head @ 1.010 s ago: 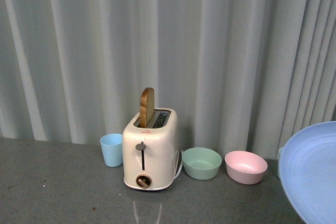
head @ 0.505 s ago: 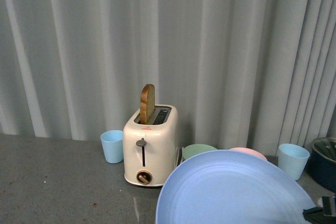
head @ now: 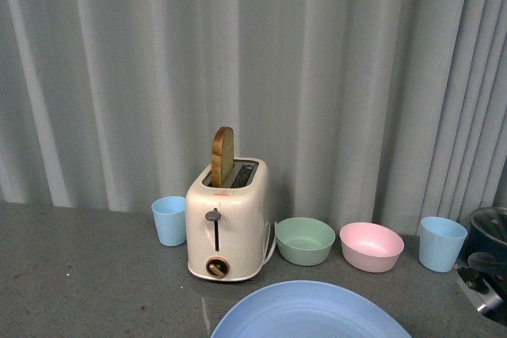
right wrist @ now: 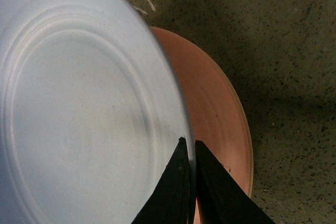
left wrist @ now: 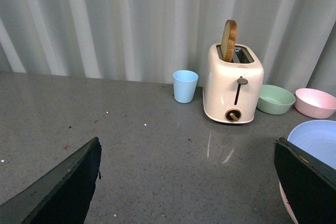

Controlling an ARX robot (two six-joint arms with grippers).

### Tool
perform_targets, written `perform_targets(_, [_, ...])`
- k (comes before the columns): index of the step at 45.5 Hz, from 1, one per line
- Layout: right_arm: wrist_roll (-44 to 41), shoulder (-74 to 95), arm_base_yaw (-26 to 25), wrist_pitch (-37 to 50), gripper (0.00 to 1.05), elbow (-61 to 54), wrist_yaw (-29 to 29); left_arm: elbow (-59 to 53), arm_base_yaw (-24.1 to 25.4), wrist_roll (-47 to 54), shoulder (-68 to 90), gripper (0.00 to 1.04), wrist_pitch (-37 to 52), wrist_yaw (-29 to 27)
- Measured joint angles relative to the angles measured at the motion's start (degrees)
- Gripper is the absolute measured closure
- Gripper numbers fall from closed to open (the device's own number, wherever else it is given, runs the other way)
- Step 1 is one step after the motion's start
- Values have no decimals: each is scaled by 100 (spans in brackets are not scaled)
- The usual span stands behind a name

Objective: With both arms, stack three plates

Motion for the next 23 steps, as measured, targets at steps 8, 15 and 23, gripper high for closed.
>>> perform_targets(8, [68,232,55,116,102,0,-2,0,0,0,0,7,0,0])
perform_targets(15, [85,323,76,162,102,-37,-4,0,0,0,0,7,0,0])
perform_targets(23, [87,393,48,173,102,-52,-2,0,0,0,0,7,0,0])
